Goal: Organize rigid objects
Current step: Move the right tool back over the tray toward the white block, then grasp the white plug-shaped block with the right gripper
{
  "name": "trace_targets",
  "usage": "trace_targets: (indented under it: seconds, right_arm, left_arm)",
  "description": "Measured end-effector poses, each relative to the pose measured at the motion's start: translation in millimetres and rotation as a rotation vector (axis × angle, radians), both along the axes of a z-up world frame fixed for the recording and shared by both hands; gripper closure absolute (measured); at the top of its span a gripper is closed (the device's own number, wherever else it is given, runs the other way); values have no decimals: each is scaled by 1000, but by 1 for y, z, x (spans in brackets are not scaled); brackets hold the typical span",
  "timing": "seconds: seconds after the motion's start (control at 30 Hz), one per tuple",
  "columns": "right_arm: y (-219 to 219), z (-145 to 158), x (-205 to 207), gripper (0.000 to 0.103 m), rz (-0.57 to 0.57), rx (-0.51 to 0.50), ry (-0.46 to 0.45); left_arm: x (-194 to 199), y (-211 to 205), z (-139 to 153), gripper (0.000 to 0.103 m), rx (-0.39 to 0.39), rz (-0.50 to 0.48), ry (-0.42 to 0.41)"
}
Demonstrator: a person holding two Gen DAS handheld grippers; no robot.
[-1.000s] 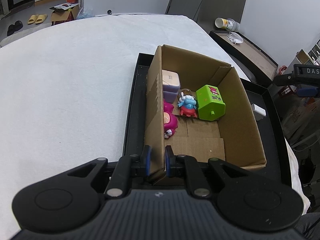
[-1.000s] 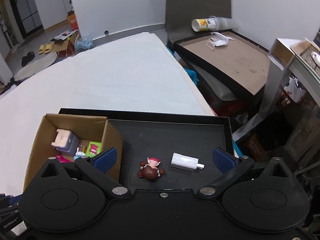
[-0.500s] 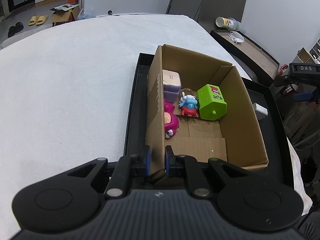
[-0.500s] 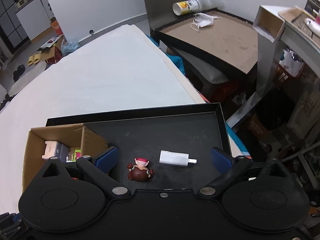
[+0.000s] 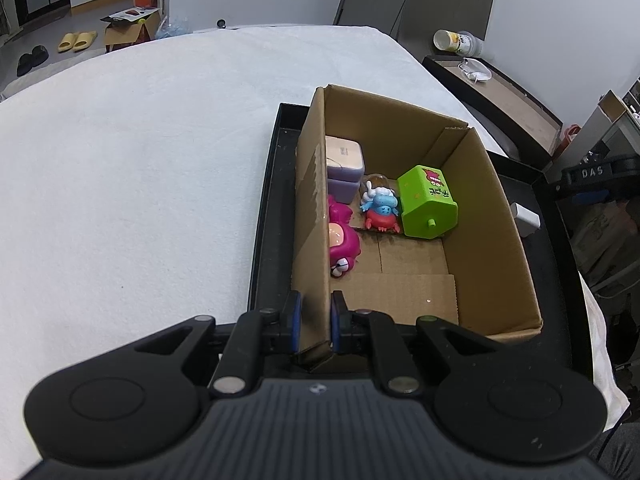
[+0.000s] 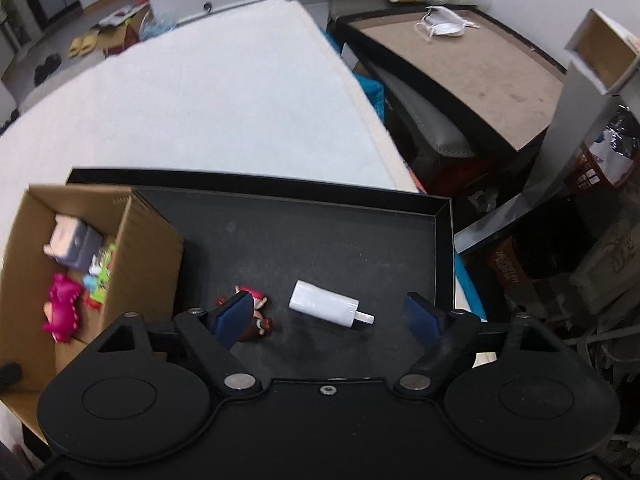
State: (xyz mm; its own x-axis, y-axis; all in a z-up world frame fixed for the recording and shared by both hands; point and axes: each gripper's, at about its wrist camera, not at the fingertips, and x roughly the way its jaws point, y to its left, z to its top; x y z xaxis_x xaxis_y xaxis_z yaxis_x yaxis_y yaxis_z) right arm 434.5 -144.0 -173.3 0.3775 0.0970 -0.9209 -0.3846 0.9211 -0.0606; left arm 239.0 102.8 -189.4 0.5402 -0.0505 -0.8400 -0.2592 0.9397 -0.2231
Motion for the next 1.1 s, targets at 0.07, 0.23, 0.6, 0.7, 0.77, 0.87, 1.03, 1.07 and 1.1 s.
trace_targets:
  seconds: [0.07, 0.23, 0.6, 0.7, 0.77, 0.87, 1.03, 1.07, 1.1]
  right_arm:
    - [1, -6, 1, 26, 22, -21, 12]
    - [5, -22, 2, 39, 63, -84, 34]
    - [13, -41, 9, 39, 76, -117, 34]
    - [16, -46, 12, 41, 84, -116, 35]
    - [17, -50, 15, 49, 84, -116, 44]
    - [18, -55, 19, 56, 71, -109, 58]
    - [17, -59, 23, 56, 57, -106, 54]
    - [16, -60, 23, 57, 56, -103, 50]
    - [15, -61, 24, 60, 50, -98, 47]
  left_arm:
    - [1, 0, 0, 90, 2, 0, 2]
    - [2, 0, -1, 90, 5, 0, 6]
    - [5, -3, -4, 90, 16, 0, 17]
    - [5, -4, -5, 90, 17, 0, 18]
    - [6, -4, -6, 90, 18, 0, 20]
    - [7, -4, -7, 90, 22, -1, 23]
    - [8, -4, -9, 90, 23, -1, 27]
    - [9, -5, -9, 90, 24, -1, 28]
    - [9, -5, -9, 90, 26, -1, 29]
